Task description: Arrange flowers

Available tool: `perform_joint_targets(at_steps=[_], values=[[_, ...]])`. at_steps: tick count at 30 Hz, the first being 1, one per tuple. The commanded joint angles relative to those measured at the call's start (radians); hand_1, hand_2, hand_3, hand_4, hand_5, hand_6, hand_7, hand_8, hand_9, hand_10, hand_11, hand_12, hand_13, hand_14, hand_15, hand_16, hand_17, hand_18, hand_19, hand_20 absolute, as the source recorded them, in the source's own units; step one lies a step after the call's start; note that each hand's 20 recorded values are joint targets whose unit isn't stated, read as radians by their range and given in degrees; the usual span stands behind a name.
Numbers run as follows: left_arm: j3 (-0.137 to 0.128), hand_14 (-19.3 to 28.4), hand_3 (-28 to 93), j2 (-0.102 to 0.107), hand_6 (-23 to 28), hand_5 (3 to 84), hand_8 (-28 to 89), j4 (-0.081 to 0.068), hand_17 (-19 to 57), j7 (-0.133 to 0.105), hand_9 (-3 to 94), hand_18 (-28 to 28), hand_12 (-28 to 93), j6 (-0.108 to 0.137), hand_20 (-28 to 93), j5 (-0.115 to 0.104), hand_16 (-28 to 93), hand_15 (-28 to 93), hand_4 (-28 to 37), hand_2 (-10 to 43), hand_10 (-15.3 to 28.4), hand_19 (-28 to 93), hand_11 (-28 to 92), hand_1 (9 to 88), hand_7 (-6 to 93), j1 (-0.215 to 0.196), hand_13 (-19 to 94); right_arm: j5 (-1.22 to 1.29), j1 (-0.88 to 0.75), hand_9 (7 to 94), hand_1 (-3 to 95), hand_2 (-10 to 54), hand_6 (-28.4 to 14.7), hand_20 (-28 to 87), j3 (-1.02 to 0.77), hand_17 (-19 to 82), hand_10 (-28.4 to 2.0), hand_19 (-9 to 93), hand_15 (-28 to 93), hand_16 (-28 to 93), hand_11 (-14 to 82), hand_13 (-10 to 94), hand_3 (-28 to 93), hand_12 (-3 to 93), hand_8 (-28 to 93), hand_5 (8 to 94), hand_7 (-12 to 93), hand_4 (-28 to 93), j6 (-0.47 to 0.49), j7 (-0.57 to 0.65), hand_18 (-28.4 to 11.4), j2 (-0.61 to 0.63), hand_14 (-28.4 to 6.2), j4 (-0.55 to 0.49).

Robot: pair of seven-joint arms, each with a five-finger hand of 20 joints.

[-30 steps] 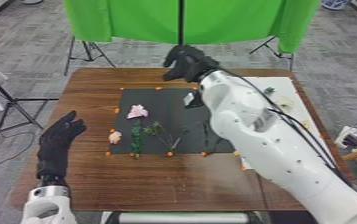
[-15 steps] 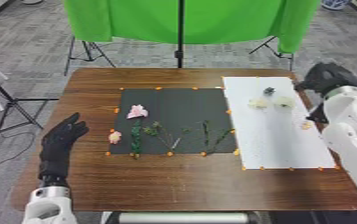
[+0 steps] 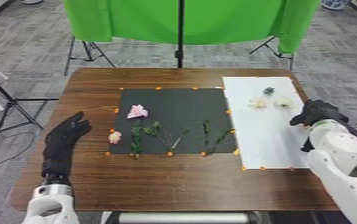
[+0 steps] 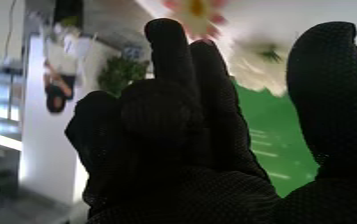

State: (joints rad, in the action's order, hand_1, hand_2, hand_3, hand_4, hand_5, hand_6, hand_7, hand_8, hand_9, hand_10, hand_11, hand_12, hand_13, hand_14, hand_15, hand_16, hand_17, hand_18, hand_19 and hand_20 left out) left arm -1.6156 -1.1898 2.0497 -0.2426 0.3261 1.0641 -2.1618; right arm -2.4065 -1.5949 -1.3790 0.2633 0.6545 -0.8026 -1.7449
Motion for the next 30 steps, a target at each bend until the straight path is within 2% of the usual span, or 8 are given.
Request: perform_joint_targets(at_steps=[1,3,8,10,12,16,22,30], values=[[0.001,17.9,66,-0.021,5.2,42.6,-7,0.004,2.2,0.018,43.3,14.5,12,-0.001,21,0.008,-2,35,-26.0,-7.3,13.3,16,23,26.8,12.8,-0.036,32,0.001,-0.071,67.1,34.4,-9.5,-2.0,61,-0.029,58,-16.4,93,71,35,22.8,77,67,25.1,-8,58.8,11,-18,-0.052,0.017,-15.2,-0.017,-8.6,0.010],[0.002,18.0,66,-0.023,5.2,42.6,-7,0.004,2.2,0.022,43.3,14.5,12,-0.006,21,0.011,-2,35,-26.0,-7.3,13.4,16,24,26.8,12.8,-0.036,32,0.004,-0.084,67.1,34.5,-9.5,-1.7,61,-0.033,58,-16.4,93,71,35,23.1,77,67,25.2,-8,58.9,12,-18,-0.085,0.005,-15.2,-0.023,-8.7,0.021],[0.000,17.9,66,-0.028,5.2,42.7,-7,0.007,2.1,0.023,43.4,14.5,12,-0.003,21,0.011,-2,35,-26.0,-7.3,13.4,16,23,26.8,12.7,-0.044,31,0.014,-0.095,71.6,41.7,-9.5,-0.2,62,-0.002,61,-14.1,93,72,34,26.7,79,68,25.1,-9,63.2,15,-20,-0.279,-0.024,-13.7,-0.038,-6.6,0.081],[-0.001,18.0,66,-0.029,5.2,42.7,-7,0.008,2.1,0.022,43.4,14.5,12,-0.002,21,0.010,-2,35,-26.0,-7.3,13.4,16,23,26.9,12.6,-0.047,31,0.006,-0.098,82.6,55.9,-9.5,-0.6,63,0.012,64,-10.0,93,70,34,14.2,83,60,39.4,3,70.0,18,-21,-0.344,-0.035,-11.9,-0.039,-4.4,0.100],[-0.002,18.0,66,-0.029,5.2,42.7,-7,0.009,2.2,0.022,43.4,14.5,12,0.001,21,0.010,-2,35,-25.9,-7.4,13.5,16,23,26.9,12.6,-0.048,31,0.004,-0.097,86.6,61.3,-9.5,-0.8,62,0.016,66,-9.0,93,69,34,11.2,85,60,42.4,7,74.5,19,-20,-0.370,-0.043,-11.1,-0.036,-3.4,0.105],[-0.005,17.9,66,-0.029,5.2,42.7,-7,0.011,2.2,0.018,43.4,14.5,12,0.005,21,0.006,-2,35,-25.7,-7.3,13.5,16,23,27.0,12.7,-0.052,31,-0.012,-0.085,89.3,65.0,-9.5,-0.6,61,-0.003,67,-8.7,93,67,34,11.2,87,61,42.9,8,79.1,21,-20,-0.380,-0.049,-10.1,-0.020,-2.2,0.071],[-0.006,17.9,66,-0.026,5.1,42.7,-7,0.011,2.2,0.021,43.4,14.6,12,0.001,21,0.005,-2,35,-25.7,-7.2,13.5,16,23,27.0,12.8,-0.049,31,0.037,0.021,89.3,64.7,-9.5,-0.5,60,0.042,67,-8.9,93,67,35,11.5,87,62,43.9,8,78.9,22,-19,-0.422,-0.087,-10.0,0.016,-2.0,-0.070],[-0.004,18.0,66,-0.022,5.2,42.7,-7,0.010,2.1,0.026,43.3,14.6,12,-0.002,21,0.008,-2,35,-25.7,-7.2,13.6,16,23,27.1,12.7,-0.044,31,0.224,0.291,89.3,64.4,-9.5,-0.3,61,0.343,67,-8.9,93,67,36,11.6,87,62,44.2,8,78.7,23,-18,-0.394,-0.219,-10.0,-0.037,-2.0,-0.163]])
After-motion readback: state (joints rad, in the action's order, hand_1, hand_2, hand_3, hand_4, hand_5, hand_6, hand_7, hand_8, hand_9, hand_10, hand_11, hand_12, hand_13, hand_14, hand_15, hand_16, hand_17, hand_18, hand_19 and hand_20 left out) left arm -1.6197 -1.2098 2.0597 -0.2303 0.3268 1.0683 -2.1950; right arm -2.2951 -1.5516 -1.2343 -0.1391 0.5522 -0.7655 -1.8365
